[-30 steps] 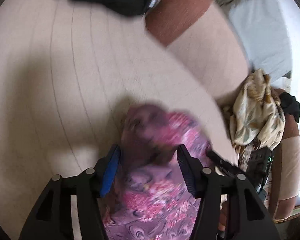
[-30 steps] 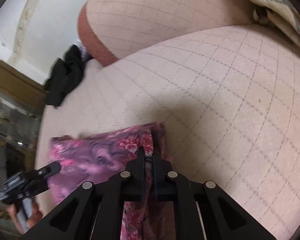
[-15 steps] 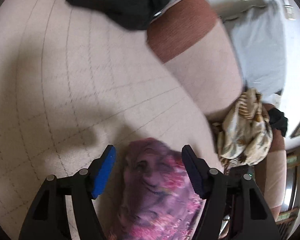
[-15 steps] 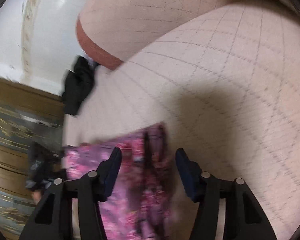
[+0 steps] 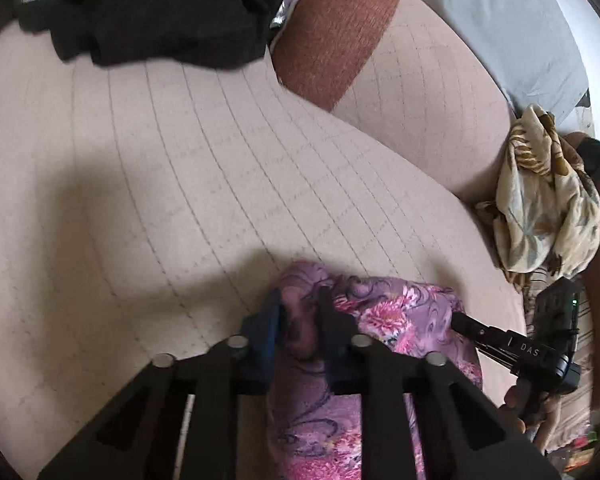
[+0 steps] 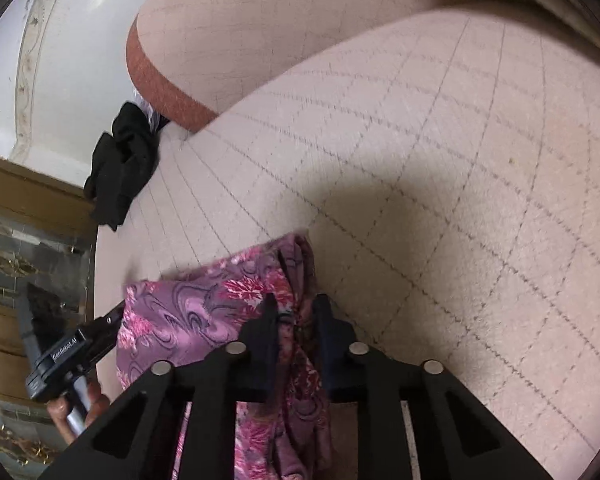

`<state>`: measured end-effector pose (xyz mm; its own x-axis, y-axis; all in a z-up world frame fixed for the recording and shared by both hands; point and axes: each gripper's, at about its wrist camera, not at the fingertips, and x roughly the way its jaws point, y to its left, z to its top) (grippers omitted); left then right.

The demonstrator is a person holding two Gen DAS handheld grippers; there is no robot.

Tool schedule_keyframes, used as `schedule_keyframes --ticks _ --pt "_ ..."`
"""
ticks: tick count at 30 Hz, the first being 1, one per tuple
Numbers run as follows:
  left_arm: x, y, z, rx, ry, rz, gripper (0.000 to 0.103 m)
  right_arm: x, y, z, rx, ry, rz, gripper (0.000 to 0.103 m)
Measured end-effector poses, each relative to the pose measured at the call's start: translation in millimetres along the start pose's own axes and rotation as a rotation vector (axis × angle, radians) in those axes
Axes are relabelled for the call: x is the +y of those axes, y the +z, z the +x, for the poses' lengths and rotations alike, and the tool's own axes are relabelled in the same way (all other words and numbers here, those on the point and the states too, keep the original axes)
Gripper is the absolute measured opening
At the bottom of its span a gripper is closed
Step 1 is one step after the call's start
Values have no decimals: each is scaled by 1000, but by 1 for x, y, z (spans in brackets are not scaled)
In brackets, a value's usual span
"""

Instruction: Fold small clothes

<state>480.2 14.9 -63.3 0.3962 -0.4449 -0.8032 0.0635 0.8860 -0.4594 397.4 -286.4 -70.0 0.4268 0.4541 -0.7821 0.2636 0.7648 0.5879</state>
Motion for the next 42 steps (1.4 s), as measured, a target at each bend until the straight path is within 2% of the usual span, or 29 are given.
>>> schedule_keyframes --ticks 2,5,6,7,8,9,10,11,12,13,15,16,17,18,19,20,21,23,26,28,29,32,33,34,35,36,38,42 --pt "0 -3 2 -24 25 23 15 -1 -1 6 5 -22 -2 15" --pt "-7 -17 2 -105 110 108 15 1 -3 13 13 -53 -65 15" --pt "-14 -23 -5 -140 148 131 21 1 -2 11 25 -52 -70 17" --pt "-17 -25 -12 -152 174 132 28 3 -1 8 38 -47 -69 26" --pt "-19 -29 -22 -157 195 127 29 5 -4 -2 54 -55 -64 41" --pt "-20 -33 -40 -164 200 114 32 9 -10 -13 52 -65 -71 49" --pt "-20 -36 -51 -166 188 109 34 15 -20 -31 29 -58 -100 57" --pt "-19 -43 -66 -167 172 110 35 21 -32 -48 2 -38 -140 72" --pt "-18 -53 -82 -167 172 112 41 25 -50 -66 -23 -19 -169 80" --pt "-16 -66 -95 -163 189 107 51 25 -74 -81 -33 4 -168 86" --pt "-8 -102 -111 -106 207 68 58 17 -114 -87 12 53 -118 86" --pt "-4 -120 -114 -77 199 55 58 12 -130 -85 31 59 -88 82" --pt "1 -140 -117 -56 189 42 59 3 -150 -83 44 62 -53 70" --pt "8 -165 -115 -33 187 28 60 -4 -170 -79 51 75 -31 62" --pt "11 -178 -111 -5 195 18 60 -8 -184 -74 55 78 -28 50" --pt "14 -186 -102 30 200 12 60 -10 -200 -63 76 58 -36 35" --pt "17 -189 -92 64 201 7 60 -8 -205 -57 91 33 -57 30" --pt "18 -190 -86 77 193 -8 60 4 -202 -61 65 -20 -134 19" --pt "13 -201 -105 24 78 -23 59 4 -201 -70 48 -4 -126 16" --pt "16 -214 -117 -15 48 -42 61 -1 -209 -70 77 2 -126 17" --pt "16 -219 -117 -18 45 -42 63 -6 -214 -71 76 13 -107 18" --pt "13 -220 -92 37 121 -16 64 -22 -216 -72 74 78 -40 20" --pt "10 -219 -89 22 145 3 62 -28 -215 -71 75 103 -14 21" --pt "6 -218 -90 5 159 31 41 -30 -215 -70 78 119 3 21" --pt "3 -217 -91 14 127 39 25 -33 -214 -67 85 132 14 20" --pt "3 -216 -92 26 113 26 16 -34 -215 -66 85 130 11 18" --pt "5 -218 -102 14 108 22 12 -34 -215 -67 88 119 7 10" --pt "5 -219 -115 -27 100 0 11 -35 -217 -83 78 79 -8 8"
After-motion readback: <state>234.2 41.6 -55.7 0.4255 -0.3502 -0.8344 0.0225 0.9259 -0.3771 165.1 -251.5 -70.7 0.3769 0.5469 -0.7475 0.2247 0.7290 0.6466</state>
